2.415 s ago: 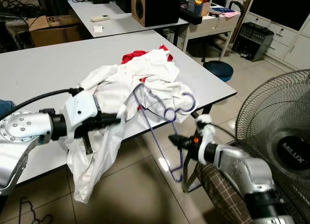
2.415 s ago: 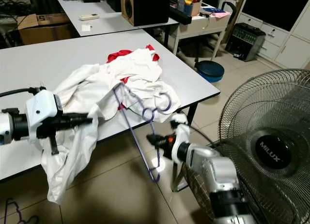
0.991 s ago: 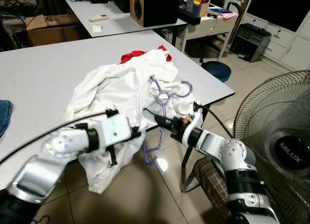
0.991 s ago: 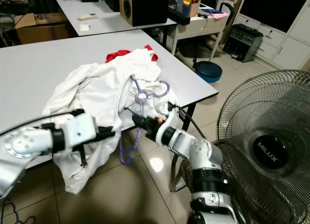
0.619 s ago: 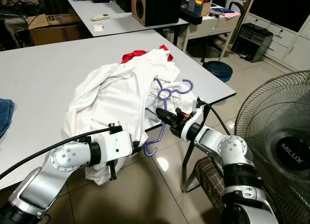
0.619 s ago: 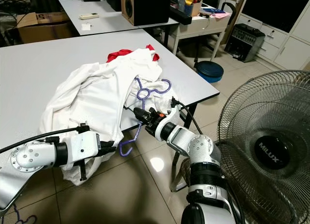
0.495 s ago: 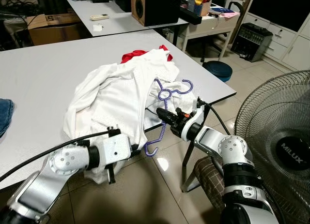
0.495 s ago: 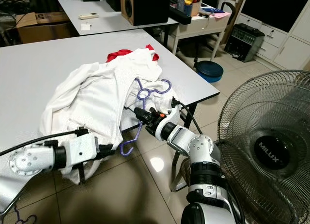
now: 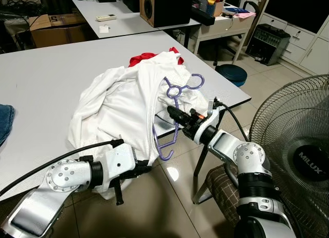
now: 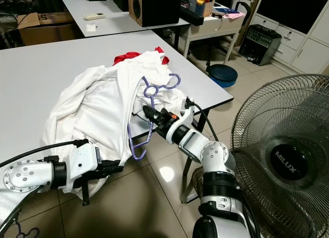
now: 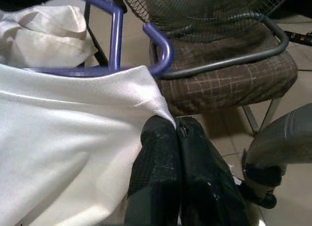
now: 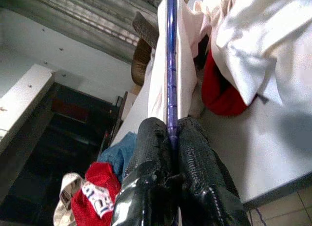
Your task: Hang hanger
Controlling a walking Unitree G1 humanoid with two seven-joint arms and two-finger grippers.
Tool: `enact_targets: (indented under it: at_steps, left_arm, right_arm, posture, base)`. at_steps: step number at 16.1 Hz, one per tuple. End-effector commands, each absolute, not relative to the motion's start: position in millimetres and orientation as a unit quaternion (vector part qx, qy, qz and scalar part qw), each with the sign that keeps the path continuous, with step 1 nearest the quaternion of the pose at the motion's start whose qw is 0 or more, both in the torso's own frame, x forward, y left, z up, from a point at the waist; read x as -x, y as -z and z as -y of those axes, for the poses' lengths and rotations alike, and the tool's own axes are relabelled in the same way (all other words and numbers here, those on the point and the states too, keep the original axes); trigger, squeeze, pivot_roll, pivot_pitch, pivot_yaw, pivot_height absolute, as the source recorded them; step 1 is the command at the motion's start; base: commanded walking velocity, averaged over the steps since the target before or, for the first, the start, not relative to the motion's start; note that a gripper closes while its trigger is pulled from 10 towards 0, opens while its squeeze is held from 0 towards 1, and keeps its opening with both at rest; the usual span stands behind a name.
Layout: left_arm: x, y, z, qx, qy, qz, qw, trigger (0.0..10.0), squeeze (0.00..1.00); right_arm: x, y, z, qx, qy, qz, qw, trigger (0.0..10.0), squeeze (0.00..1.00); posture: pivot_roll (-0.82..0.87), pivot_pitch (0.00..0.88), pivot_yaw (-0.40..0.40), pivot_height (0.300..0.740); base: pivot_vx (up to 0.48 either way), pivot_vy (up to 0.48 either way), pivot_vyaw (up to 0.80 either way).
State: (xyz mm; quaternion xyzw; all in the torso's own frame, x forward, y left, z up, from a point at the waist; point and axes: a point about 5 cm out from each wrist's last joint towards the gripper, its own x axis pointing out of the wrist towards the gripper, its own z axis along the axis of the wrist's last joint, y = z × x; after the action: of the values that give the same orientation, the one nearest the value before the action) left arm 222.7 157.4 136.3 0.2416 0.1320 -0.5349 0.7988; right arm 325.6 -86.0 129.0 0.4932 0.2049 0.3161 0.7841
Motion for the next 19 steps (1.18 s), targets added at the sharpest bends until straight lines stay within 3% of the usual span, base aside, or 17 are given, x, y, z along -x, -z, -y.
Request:
enact_targets:
  at_steps: [1,6,12,15,19]
  left_arm:
    - [-219.6,-139.5,-154.1,-0.232,0.551,-0.132,0.79,0.0,0.0]
    - [-217.6,-144.7,-156.7,-0.179,0.554,-0.137,0.801,0.0,0.0]
    - [-222.7,-145.0,-154.5,-0.211,0.553,-0.132,0.795,0.0,0.0]
    - [-233.1,-150.6,-140.8,-0.24,0.555,-0.091,0.791,0.0,0.0]
    - [-234.4,-155.9,-119.9,-0.253,0.592,-0.065,0.763,0.0,0.0]
  right_arm:
    - [-331.1,-142.5,95.7,-0.494,-0.315,-0.165,0.794,10.0,0.0]
    - [-335.3,-150.4,103.4,-0.517,-0.303,-0.114,0.792,10.0,0.0]
    - [-340.4,-147.6,95.8,-0.552,-0.284,-0.126,0.774,10.0,0.0]
    - [-339.7,-138.7,79.5,-0.514,-0.283,-0.171,0.792,10.0,0.0]
    - [-346.8,-124.2,73.3,-0.506,-0.23,-0.2,0.807,10.0,0.0]
  posture:
    - [0.02,0.0,-0.065,0.74]
    - [0.02,0.0,-0.068,0.74]
    - [0.02,0.0,-0.063,0.74]
    - [0.02,0.0,-0.068,0.74]
    - [0.03,0.0,-0.064,0.74]
  base:
    - [0.0,0.0,0.0]
    - [0.0,0.0,0.0]
    - [0.0,0.0,0.0]
    - [0.0,0.0,0.0]
    - [0.0,0.0,0.0]
